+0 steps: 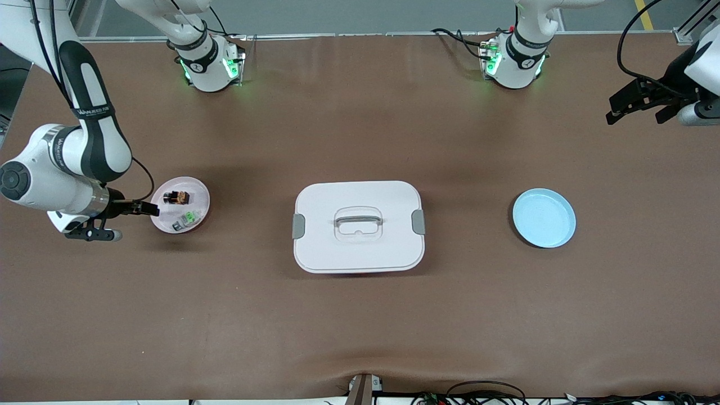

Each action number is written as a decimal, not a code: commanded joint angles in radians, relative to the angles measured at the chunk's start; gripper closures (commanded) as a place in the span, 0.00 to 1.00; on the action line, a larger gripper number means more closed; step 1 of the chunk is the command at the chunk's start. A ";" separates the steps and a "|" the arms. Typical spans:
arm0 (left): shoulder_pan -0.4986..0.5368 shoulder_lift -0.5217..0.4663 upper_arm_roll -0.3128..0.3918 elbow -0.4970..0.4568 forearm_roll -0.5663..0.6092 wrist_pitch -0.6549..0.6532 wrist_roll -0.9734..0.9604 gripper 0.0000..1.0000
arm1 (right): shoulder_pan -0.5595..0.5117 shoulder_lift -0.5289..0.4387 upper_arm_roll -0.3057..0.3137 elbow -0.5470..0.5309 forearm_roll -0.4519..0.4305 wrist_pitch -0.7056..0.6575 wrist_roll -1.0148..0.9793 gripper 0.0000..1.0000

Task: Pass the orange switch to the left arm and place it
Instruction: 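Move the right gripper over the white plate toward the black switch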

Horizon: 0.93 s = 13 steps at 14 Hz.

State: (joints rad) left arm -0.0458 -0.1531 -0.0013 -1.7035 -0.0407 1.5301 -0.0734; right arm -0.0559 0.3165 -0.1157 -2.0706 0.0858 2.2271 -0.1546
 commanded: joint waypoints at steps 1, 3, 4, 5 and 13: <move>0.007 0.007 -0.005 0.021 0.016 -0.014 0.021 0.00 | 0.001 -0.074 0.008 -0.116 0.018 0.075 -0.020 0.00; 0.007 0.007 -0.005 0.021 0.016 -0.014 0.021 0.00 | 0.013 -0.080 0.008 -0.152 0.018 0.101 -0.020 0.00; 0.007 0.007 -0.003 0.021 0.016 -0.014 0.021 0.00 | 0.016 -0.080 0.008 -0.157 0.018 0.105 -0.019 0.00; 0.007 0.009 -0.005 0.021 0.016 -0.014 0.021 0.00 | 0.031 -0.080 0.008 -0.169 0.018 0.118 -0.014 0.00; 0.009 0.009 -0.003 0.021 0.016 -0.014 0.021 0.00 | 0.068 -0.071 0.008 -0.266 0.014 0.261 -0.013 0.00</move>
State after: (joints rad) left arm -0.0439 -0.1529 0.0001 -1.7035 -0.0407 1.5301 -0.0734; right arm -0.0019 0.2694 -0.1053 -2.3111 0.0917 2.4762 -0.1593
